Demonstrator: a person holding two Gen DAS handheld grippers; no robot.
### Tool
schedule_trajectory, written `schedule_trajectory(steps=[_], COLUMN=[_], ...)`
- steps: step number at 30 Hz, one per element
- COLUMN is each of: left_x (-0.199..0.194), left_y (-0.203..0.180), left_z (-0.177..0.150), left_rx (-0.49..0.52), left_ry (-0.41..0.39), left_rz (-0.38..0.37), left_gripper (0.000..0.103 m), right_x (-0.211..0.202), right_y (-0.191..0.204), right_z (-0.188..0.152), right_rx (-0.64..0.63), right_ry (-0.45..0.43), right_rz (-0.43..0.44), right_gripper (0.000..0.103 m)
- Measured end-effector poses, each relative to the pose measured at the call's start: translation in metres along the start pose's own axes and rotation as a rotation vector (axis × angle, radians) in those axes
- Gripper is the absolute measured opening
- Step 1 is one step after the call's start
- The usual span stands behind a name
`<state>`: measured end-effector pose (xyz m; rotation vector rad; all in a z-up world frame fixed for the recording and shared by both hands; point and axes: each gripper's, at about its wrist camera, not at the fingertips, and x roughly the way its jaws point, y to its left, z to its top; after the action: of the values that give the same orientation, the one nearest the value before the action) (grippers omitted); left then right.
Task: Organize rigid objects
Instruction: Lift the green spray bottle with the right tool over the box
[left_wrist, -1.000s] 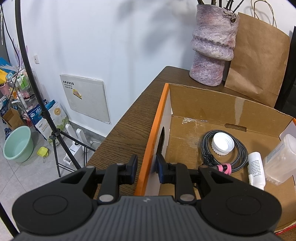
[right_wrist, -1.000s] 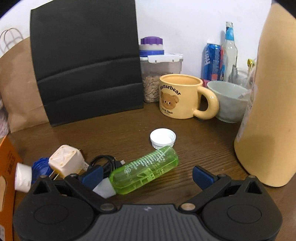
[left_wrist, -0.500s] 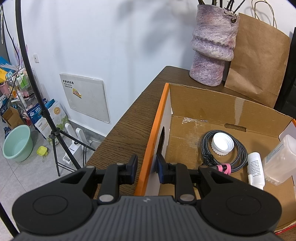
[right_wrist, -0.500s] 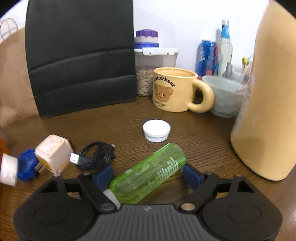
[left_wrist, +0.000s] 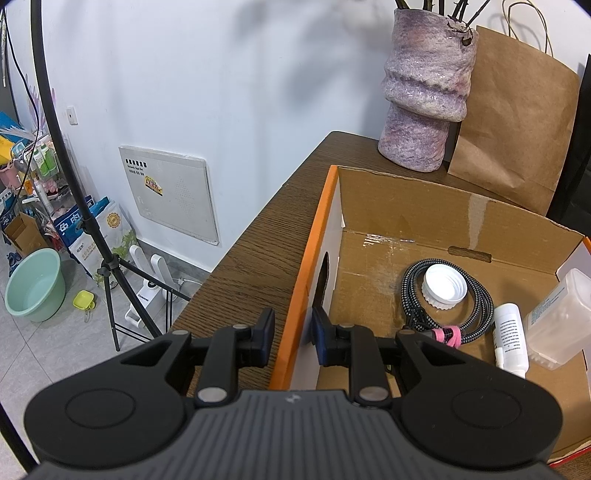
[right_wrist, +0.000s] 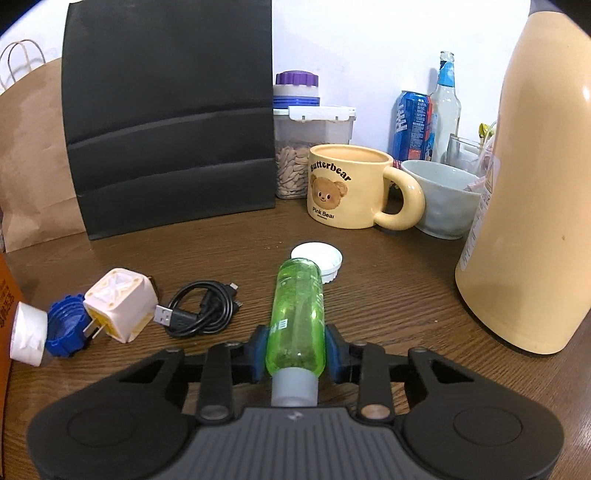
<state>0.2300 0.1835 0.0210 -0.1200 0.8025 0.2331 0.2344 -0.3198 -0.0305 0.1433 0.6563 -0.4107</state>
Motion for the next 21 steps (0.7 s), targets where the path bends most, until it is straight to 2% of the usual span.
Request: schedule_trajectory(steps=[9,21], left_x=[0.0,0.0], left_y=[0.0,0.0], left_z=[0.0,0.0], left_rx=[0.0,0.0], left_ry=[0.0,0.001], left_rz=[-0.001,-0.001], left_gripper=[0.023,0.023], right_x=[-0.011,-0.051], right_y=[0.003,0.03], right_z=[0.002,0.012], right_rx=[-0.001,-0.065], right_ry=[-0.033,-0.113], right_rz=[0.026,0.128], right_gripper=[0.03,0.03])
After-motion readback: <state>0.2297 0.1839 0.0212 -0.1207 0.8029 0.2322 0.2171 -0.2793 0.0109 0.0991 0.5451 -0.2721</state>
